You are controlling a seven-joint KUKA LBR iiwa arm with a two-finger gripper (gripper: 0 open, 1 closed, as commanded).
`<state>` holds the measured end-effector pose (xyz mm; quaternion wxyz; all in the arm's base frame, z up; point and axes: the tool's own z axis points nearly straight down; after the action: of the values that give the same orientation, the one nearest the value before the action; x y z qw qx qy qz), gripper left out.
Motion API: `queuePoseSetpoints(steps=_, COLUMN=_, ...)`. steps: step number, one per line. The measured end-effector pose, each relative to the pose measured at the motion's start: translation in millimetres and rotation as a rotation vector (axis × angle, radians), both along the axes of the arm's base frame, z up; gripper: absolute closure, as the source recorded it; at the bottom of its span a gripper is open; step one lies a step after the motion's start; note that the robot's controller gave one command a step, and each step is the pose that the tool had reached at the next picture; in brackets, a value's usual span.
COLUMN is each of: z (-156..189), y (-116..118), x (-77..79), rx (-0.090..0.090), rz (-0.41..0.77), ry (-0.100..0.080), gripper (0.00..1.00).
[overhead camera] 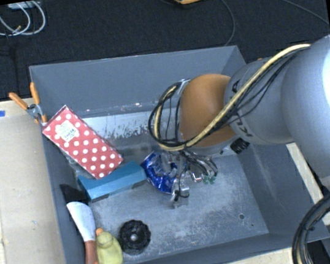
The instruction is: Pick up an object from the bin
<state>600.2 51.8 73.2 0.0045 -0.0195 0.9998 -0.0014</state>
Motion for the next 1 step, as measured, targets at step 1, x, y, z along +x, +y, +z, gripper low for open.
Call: queuePoseSetpoints(steps=1, z=-0.2, y=-14.3, x=15.5, rx=0.005, rz=-0.037, ry=0.002, gripper=1.00)
